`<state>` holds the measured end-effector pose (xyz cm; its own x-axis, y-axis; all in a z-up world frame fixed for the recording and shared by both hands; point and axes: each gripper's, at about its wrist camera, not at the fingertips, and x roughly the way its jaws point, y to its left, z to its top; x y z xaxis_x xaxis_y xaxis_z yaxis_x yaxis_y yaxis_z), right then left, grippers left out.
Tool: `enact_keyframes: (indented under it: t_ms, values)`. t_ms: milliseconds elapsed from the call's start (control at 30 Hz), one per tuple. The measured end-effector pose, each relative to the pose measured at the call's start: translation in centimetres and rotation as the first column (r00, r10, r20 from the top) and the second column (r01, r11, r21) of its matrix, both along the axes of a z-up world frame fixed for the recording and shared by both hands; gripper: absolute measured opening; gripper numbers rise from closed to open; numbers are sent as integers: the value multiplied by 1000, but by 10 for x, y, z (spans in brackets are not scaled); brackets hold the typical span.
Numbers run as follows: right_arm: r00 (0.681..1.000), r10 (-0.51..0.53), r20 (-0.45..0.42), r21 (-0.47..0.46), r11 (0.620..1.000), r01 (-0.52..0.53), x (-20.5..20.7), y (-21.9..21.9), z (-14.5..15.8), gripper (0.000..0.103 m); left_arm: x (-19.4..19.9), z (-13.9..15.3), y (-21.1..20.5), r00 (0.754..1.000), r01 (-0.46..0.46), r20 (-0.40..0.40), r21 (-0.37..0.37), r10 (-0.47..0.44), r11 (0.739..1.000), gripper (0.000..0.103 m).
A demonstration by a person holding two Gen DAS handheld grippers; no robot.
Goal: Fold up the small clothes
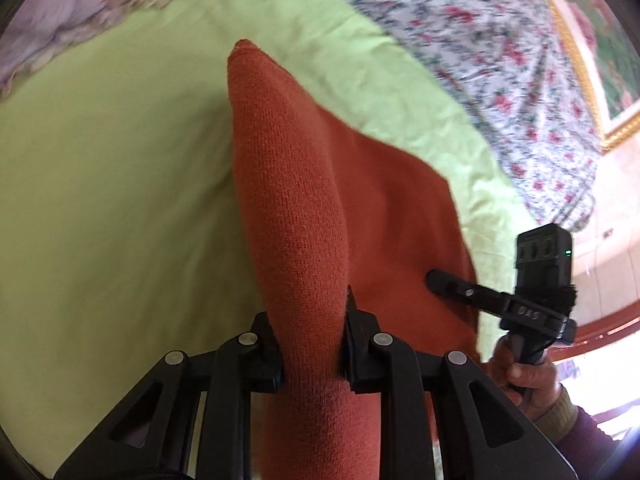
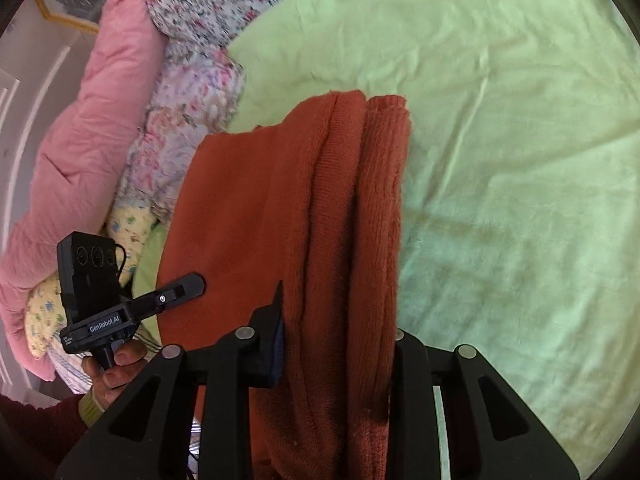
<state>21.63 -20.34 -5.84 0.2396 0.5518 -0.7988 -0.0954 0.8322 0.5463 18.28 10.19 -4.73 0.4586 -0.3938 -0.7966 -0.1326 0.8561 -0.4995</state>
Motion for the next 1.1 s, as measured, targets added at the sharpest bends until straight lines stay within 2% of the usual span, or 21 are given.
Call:
enact_keyframes:
  t_ms: [100,167,267,367,533,700,900,1100]
  values:
    - [1000,-14,-14,-11,1000,14,1,-4,-5,33,-1,-7,3,1000,-14,-23,53,15,998,33]
    - [999,-29,-23,-22,999,28,0,-6,-7,38,-3,-9,5,999,-23,-32,58,25,998,38]
    - [998,-49,-34,-50,998,47,0,-8,-1,49,-6,-5,6,998,-33,-41,77,37,996,40]
    - [997,-82,5,-90,993,82,-6,-13,15,52,-13,5,10,998,-47,-29,97,50,994,40]
    - [983,-157,96,-105,980,167,-21,-31,48,53,-23,28,13,999,-39,3,143,39,989,40]
    - [983,-134,129,-78,986,145,-43,-25,70,53,-18,46,-9,999,26,39,186,-34,982,40]
    - [991,-82,110,-111,989,94,-60,-6,65,52,-16,41,-24,999,43,11,192,-46,980,40]
    - [992,-71,104,-104,991,82,-33,0,49,49,-31,32,-26,998,61,-26,230,-56,971,42]
